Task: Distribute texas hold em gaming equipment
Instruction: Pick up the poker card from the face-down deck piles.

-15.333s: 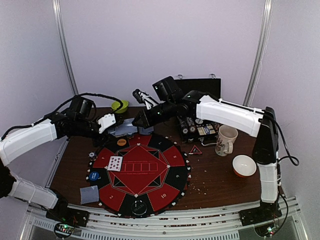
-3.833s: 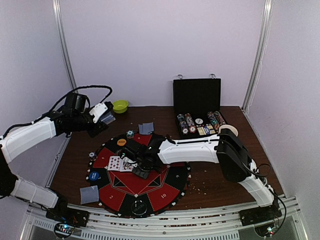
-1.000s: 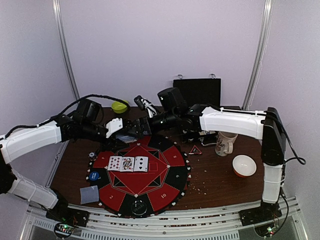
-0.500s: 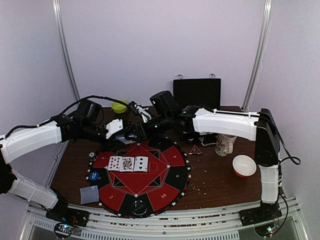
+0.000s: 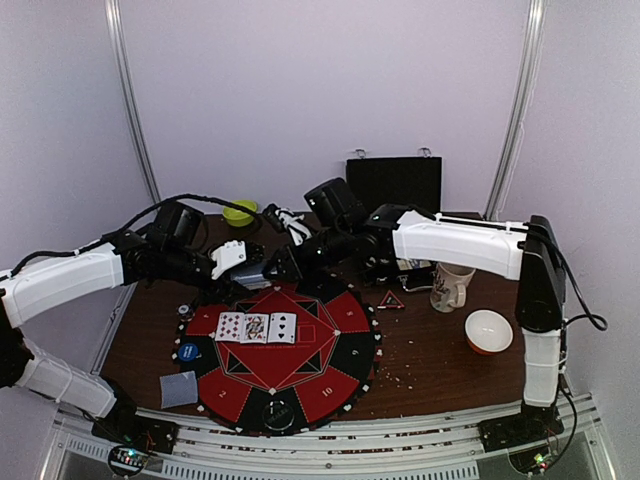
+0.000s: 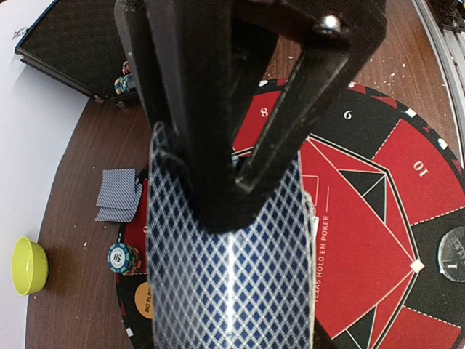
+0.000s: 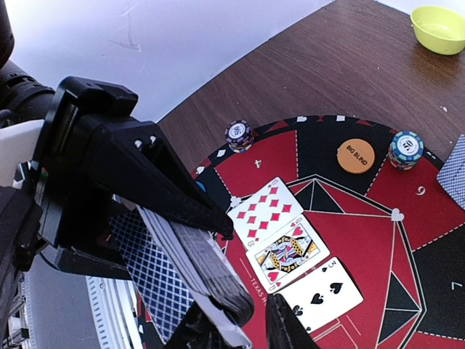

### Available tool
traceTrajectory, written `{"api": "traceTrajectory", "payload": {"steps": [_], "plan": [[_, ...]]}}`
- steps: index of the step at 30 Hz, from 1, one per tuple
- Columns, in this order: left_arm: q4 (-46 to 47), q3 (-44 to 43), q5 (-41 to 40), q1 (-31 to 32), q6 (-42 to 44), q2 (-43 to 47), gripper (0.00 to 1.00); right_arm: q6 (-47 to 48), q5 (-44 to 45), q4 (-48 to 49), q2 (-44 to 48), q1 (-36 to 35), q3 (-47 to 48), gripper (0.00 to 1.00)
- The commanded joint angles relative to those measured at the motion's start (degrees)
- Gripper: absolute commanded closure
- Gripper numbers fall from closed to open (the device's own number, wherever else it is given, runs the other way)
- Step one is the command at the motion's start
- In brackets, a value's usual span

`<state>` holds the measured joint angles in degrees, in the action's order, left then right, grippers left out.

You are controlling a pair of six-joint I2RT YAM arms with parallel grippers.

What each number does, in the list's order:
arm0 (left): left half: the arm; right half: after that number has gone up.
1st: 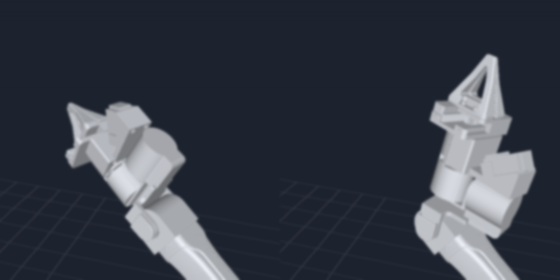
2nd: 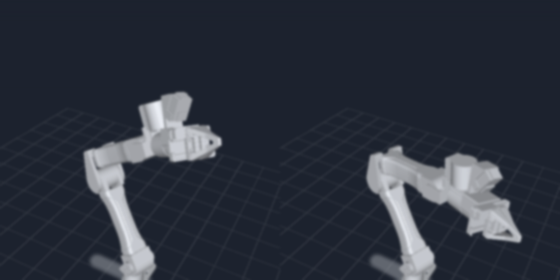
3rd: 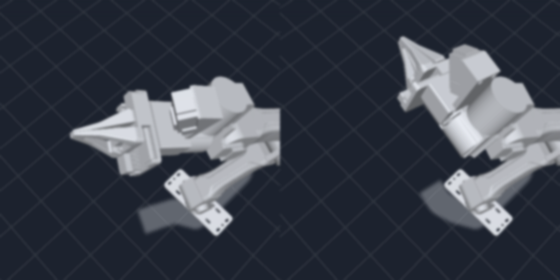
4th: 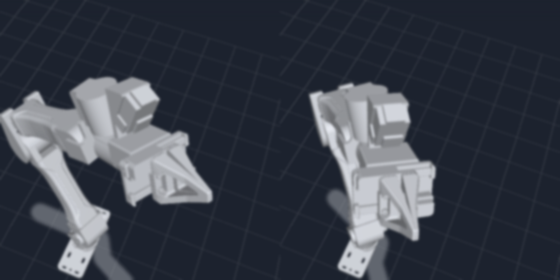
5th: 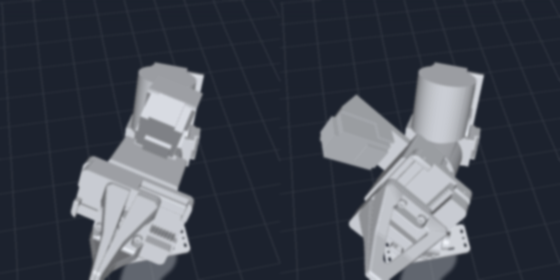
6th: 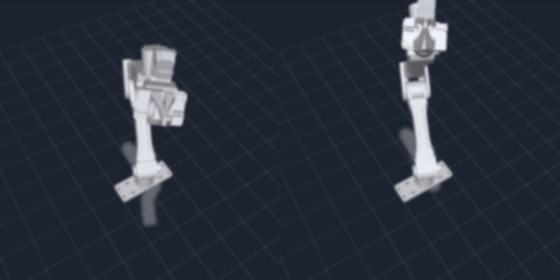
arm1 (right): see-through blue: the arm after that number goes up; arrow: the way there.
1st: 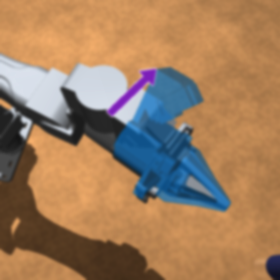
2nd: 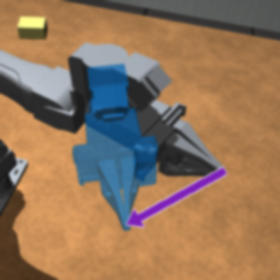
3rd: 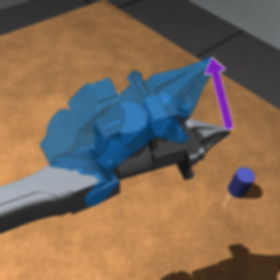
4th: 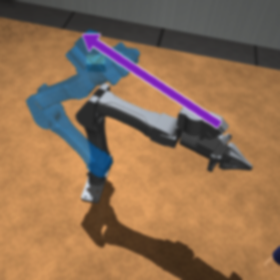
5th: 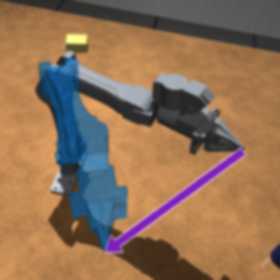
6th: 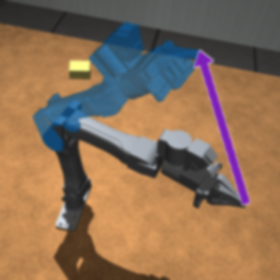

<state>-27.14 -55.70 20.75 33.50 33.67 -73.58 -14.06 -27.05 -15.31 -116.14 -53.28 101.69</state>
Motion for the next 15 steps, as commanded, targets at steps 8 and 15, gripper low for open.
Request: {"api": "traceTrajectory", "payload": {"steps": [8,15], "plan": [[2.44,-0.17,-0.79,0.21,0.34,0.78,0.63,-0.03,-0.96,-4.36,4.24,0.29,-0.81,0.97],[2.39,0.05,-2.02,0.17,0.19,0.71,0.63,0.16,1.03,-5.44,6.95,0.89,-1.78,1.00]]}}
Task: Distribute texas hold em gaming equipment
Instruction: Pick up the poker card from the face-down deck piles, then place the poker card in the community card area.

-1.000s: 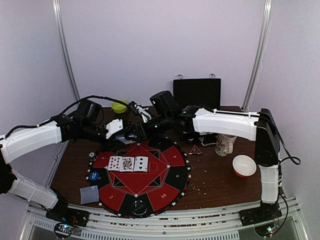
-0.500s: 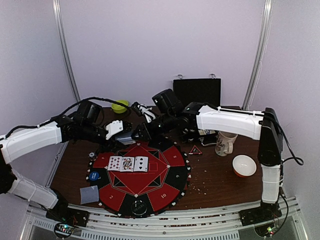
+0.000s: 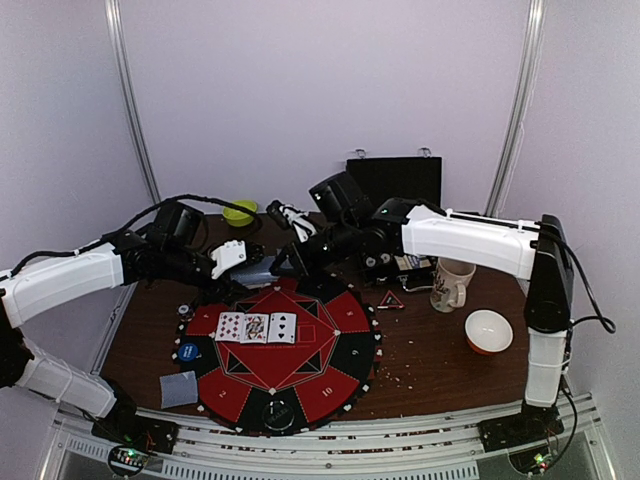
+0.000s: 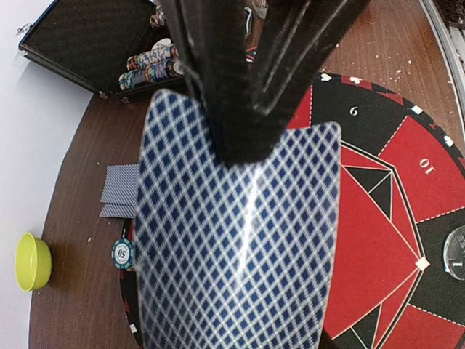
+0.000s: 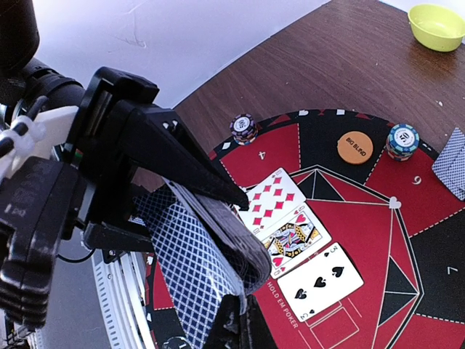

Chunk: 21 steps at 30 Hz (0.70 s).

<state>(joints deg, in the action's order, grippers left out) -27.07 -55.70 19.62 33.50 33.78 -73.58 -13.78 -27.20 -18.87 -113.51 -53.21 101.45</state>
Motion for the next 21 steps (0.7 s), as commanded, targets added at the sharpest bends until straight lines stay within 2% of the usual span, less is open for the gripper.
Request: {"api": "traceTrajectory", "payload": {"steps": [1,11,13,16,18,20,21], "plan": [[2.37,0.03,-1.24,0.21,-0.01,0.67,0.63,-0.15,1.72,-1.75,5.27,1.14,-2.01,1.00],[6.09,-1.24,-10.13,-1.25,-5.65,-0.35,0.63,-8.54,8.23,11.39,21.46,6.58,-20.03,1.00],[6.76,-1.50,-11.56,-2.08,-6.91,-0.27,0.63,-7.14,7.92,8.56,22.64,7.33,-21.98,1.00],[8.05,-1.73,-12.86,-3.44,-8.69,0.11,0.63,-10.58,15.82,1.57,23.47,7.52,-23.91,1.00],[8.87,-1.84,-13.85,-4.09,-9.56,0.11,0.63,-19.33,20.11,8.55,26.23,7.32,-30.75,1.00],[9.13,-2.08,-14.53,-4.31,-9.95,-0.18,0.63,-30.88,24.26,27.08,30.10,4.77,-44.83,1.00],[9.18,-2.15,-14.62,-4.39,-10.04,-0.39,0.63,-35.78,27.24,33.46,30.21,3.39,-48.95,1.00]]}}
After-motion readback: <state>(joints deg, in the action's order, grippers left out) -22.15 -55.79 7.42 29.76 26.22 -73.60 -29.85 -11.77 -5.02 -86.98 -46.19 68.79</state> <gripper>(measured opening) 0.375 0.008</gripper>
